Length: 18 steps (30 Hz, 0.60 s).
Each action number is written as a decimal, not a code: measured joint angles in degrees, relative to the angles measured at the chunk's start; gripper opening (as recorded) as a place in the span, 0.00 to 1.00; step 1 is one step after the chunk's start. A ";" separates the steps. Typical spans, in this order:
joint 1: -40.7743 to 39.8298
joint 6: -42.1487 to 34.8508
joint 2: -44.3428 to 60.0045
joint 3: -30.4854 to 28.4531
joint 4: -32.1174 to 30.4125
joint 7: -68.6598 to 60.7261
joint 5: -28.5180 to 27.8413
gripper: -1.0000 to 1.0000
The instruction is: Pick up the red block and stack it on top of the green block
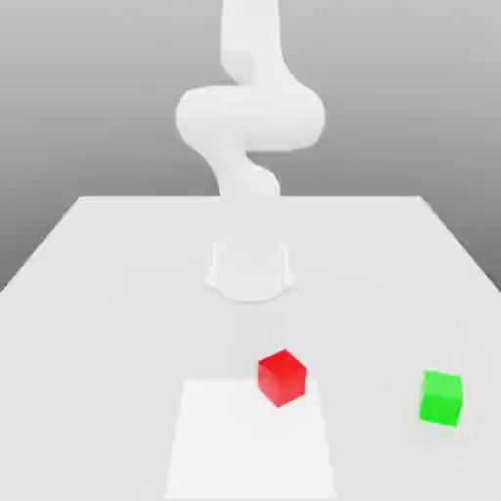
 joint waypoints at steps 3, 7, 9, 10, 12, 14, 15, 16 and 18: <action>1.49 4.10 5.02 -0.26 -5.46 -3.32 -0.49 0.50; 3.41 9.47 11.59 -0.82 -12.67 -7.83 -0.99 0.50; 4.33 12.15 14.93 -1.11 -16.36 -10.27 -1.10 0.50; 4.84 13.55 16.65 -1.32 -18.25 -11.52 -1.17 0.50; 5.85 16.39 20.22 -1.71 -22.15 -14.15 -1.28 0.50; 6.95 19.48 24.13 -2.14 -26.26 -17.12 -1.21 0.50; 7.45 21.14 26.30 -2.25 -28.39 -18.77 -1.05 0.50; 7.84 23.43 29.30 -2.23 -30.08 -20.25 -0.87 0.50; 8.50 29.61 37.36 -2.06 -32.00 -22.87 -0.17 0.50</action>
